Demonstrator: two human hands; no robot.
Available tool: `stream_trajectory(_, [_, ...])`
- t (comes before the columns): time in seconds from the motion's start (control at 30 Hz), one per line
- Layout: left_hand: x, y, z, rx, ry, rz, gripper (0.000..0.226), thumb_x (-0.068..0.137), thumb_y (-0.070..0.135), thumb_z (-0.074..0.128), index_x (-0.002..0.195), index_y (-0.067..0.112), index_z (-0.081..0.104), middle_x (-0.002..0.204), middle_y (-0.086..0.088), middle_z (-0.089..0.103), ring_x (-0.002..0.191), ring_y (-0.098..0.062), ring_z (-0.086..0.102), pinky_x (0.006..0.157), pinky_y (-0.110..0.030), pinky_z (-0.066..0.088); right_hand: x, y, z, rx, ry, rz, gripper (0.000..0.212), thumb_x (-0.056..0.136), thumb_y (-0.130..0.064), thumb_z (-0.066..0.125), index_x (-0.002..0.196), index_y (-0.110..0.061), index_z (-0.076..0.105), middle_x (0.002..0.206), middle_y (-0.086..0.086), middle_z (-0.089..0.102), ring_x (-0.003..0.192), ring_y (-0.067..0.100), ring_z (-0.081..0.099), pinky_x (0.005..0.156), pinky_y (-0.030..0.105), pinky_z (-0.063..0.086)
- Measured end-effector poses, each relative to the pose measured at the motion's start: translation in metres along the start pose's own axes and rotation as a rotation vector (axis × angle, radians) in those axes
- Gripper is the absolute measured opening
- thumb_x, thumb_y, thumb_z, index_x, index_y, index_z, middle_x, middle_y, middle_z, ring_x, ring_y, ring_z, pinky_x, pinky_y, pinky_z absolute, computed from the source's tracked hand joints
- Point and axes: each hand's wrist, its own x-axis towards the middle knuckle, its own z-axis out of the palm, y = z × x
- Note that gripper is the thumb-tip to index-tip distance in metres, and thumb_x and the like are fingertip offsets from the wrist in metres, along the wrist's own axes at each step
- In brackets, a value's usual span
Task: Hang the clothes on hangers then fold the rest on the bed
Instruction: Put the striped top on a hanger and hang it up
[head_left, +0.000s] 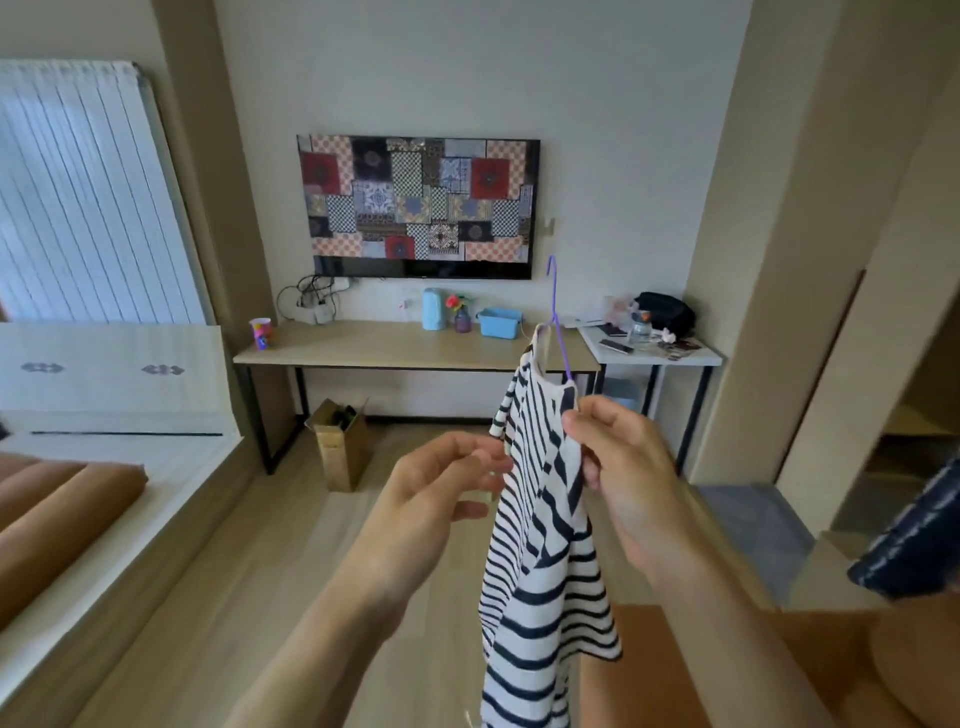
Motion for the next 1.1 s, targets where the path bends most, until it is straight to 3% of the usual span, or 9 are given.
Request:
stream_trajectory(0.13, [0.072,-0.022,0.007,-0.037,0.023,-0.021,0.026,0.089,0.033,0.057,0.102,0.017,0.073,0.106,-0.005,0.075,0.097,-0.020,0.067,0.092,-0.043,0.051,0.069,0.033,-0.012,-0.017,0.040,0.000,0.025,0.099,-0.011,0.056,0.087,0.011,0.054,0.071,0.013,0.055,0.055,0.011,0.048,0.049,0.015,0.038])
stream_trajectory(0.23, [0.134,-0.052,0.011,-0.016,-0.017,-0.055,0.020,0.102,0.020,0.053,0.102,0.016,0.072,0.106,-0.005,0.075,0.101,-0.024,0.067,0.093,-0.044,0.051,0.126,0.060,-0.025,-0.047,0.085,0.014,0.023,0.098,-0.011,0.056,0.085,0.008,0.056,0.066,0.008,0.056,0.052,0.008,0.047,0.049,0.016,0.037])
stream_trajectory(0.4, [0.253,-0.090,0.014,-0.024,-0.048,-0.073,0.024,0.103,0.020,0.049,0.105,0.015,0.072,0.106,-0.003,0.074,0.104,-0.026,0.066,0.097,-0.047,0.050,0.223,0.097,-0.040,-0.087,0.149,0.051,0.025,0.097,-0.012,0.057,0.072,-0.006,0.058,0.059,-0.001,0.057,0.050,0.006,0.049,0.050,0.017,0.038])
stream_trajectory(0.5, [0.326,-0.101,0.016,-0.049,-0.066,-0.067,0.026,0.103,0.019,0.048,0.102,0.015,0.073,0.104,-0.004,0.074,0.103,-0.026,0.067,0.095,-0.045,0.052,0.284,0.111,-0.053,-0.066,0.205,0.037,0.033,0.088,-0.026,0.062,0.081,0.005,0.056,0.074,0.016,0.060,0.066,0.022,0.054,0.064,0.031,0.040])
stream_trajectory(0.57, [0.373,-0.108,0.021,-0.055,-0.089,-0.071,0.026,0.103,0.019,0.048,0.102,0.015,0.074,0.103,-0.003,0.075,0.103,-0.025,0.067,0.091,-0.039,0.053,0.322,0.119,-0.067,-0.027,0.251,0.028,0.031,0.093,-0.018,0.062,0.087,0.011,0.055,0.069,0.012,0.060,0.061,0.018,0.054,0.058,0.027,0.041])
stream_trajectory(0.67, [0.439,-0.118,0.034,-0.046,-0.148,-0.101,0.025,0.103,0.020,0.049,0.103,0.015,0.073,0.103,-0.002,0.076,0.102,-0.024,0.068,0.087,-0.034,0.054,0.367,0.131,-0.086,0.003,0.325,0.013,0.025,0.096,-0.010,0.059,0.085,0.012,0.052,0.058,0.003,0.050,0.049,0.007,0.044,0.050,0.019,0.036])
stream_trajectory(0.8, [0.515,-0.139,0.057,-0.033,-0.226,-0.097,0.026,0.103,0.018,0.048,0.104,0.013,0.073,0.104,-0.004,0.076,0.102,-0.025,0.068,0.094,-0.042,0.053,0.428,0.143,-0.111,-0.030,0.413,-0.031,0.033,0.087,-0.026,0.063,0.074,0.000,0.047,0.067,0.016,0.038,0.059,0.018,0.035,0.060,0.031,0.031])
stream_trajectory(0.93, [0.598,-0.167,0.087,-0.029,-0.280,-0.099,0.025,0.103,0.017,0.048,0.105,0.012,0.073,0.104,-0.006,0.076,0.102,-0.028,0.069,0.095,-0.044,0.053,0.493,0.170,-0.144,-0.042,0.476,-0.071,0.031,0.086,-0.029,0.062,0.073,-0.006,0.047,0.072,0.028,0.033,0.067,0.028,0.031,0.069,0.041,0.029])
stream_trajectory(1.1, [0.700,-0.192,0.151,-0.034,-0.389,-0.100,0.026,0.102,0.016,0.048,0.103,0.010,0.073,0.099,-0.004,0.077,0.096,-0.023,0.070,0.086,-0.030,0.055,0.571,0.210,-0.206,-0.041,0.589,-0.110,0.032,0.087,-0.027,0.061,0.076,-0.001,0.046,0.064,0.014,0.034,0.059,0.017,0.030,0.059,0.030,0.029])
